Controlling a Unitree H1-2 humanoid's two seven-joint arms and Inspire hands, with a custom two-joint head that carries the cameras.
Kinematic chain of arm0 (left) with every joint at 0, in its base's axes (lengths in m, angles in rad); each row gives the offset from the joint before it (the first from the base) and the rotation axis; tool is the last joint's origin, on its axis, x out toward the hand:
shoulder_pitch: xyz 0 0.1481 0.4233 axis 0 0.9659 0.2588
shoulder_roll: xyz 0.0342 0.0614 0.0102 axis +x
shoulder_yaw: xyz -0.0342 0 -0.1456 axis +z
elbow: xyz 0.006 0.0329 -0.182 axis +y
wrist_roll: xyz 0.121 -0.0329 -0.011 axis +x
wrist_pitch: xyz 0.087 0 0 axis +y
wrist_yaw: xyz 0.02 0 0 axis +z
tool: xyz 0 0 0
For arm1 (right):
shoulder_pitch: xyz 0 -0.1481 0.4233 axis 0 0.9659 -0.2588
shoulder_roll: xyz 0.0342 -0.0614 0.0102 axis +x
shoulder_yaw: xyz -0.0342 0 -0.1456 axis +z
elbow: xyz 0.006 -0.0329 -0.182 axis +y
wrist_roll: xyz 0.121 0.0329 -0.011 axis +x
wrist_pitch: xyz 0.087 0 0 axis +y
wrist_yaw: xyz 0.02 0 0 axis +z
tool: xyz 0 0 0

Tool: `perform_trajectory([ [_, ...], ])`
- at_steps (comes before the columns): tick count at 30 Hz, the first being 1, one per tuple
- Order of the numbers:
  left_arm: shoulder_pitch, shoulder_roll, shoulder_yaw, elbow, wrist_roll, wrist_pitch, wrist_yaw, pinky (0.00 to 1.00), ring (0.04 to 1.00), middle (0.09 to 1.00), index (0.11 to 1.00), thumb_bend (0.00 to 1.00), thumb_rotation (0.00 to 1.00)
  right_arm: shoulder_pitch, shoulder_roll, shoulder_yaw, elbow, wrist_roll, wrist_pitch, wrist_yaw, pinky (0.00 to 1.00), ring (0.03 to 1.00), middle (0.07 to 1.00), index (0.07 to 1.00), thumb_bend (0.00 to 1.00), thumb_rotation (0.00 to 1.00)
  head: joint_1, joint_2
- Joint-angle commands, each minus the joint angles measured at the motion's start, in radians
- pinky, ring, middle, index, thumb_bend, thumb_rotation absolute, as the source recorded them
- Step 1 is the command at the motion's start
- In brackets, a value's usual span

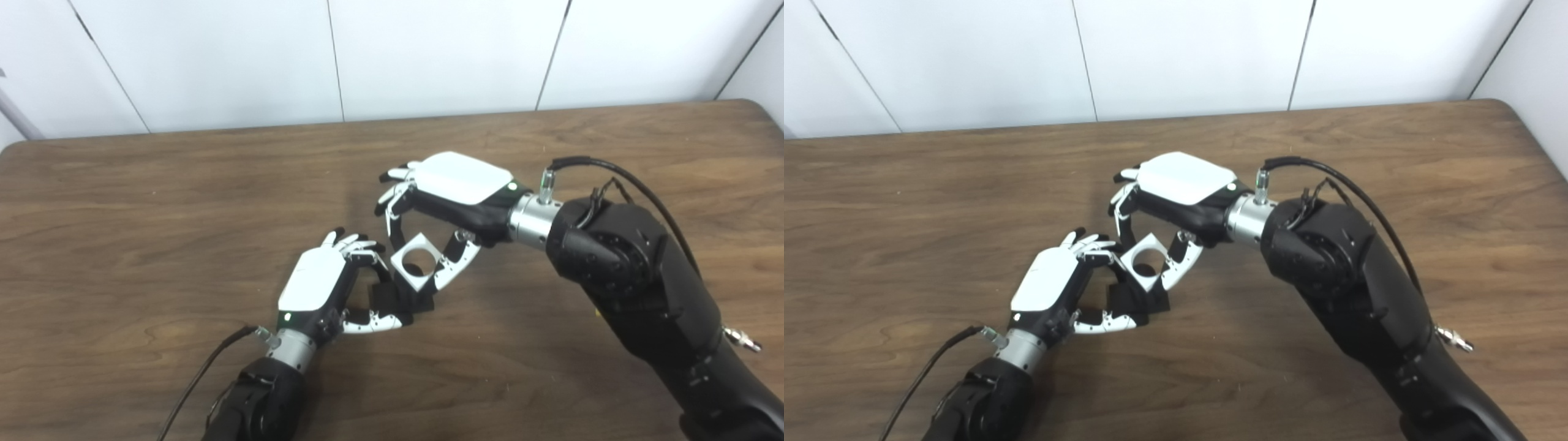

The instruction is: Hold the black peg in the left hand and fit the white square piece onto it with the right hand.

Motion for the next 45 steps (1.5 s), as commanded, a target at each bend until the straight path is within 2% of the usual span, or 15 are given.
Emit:
perform_trajectory([
  [1,0.016,0.006,-0.032,0.042,0.014,0.007,-0.055,1.00,0.878,0.783,0.485,0.52,0.05,-0.023,0.006,-0.008,-0.010,-0.006,-0.017,-0.033,0.97,0.948,0.804,0.483,0.52,0.13,-0.001,0.001],
  [7,0.014,0.004,-0.035,0.043,0.021,0.013,-0.057,1.00,0.885,0.790,0.486,0.52,0.05,-0.002,0.024,-0.003,0.006,-0.005,-0.029,-0.060,0.97,0.954,0.808,0.484,0.52,0.13,0.008,0.005],
  [19,0.014,0.000,-0.036,0.042,0.019,0.018,-0.053,1.00,0.884,0.787,0.486,0.52,0.05,0.030,0.025,0.004,0.044,-0.009,-0.080,-0.102,0.95,0.945,0.805,0.484,0.52,0.13,0.012,0.005],
  [45,0.031,0.010,-0.039,0.001,0.009,0.031,-0.070,1.00,0.885,0.786,0.485,0.52,0.05,0.045,0.034,0.006,0.088,-0.020,-0.084,-0.137,0.95,0.949,0.812,0.484,0.52,0.13,0.020,0.021],
])
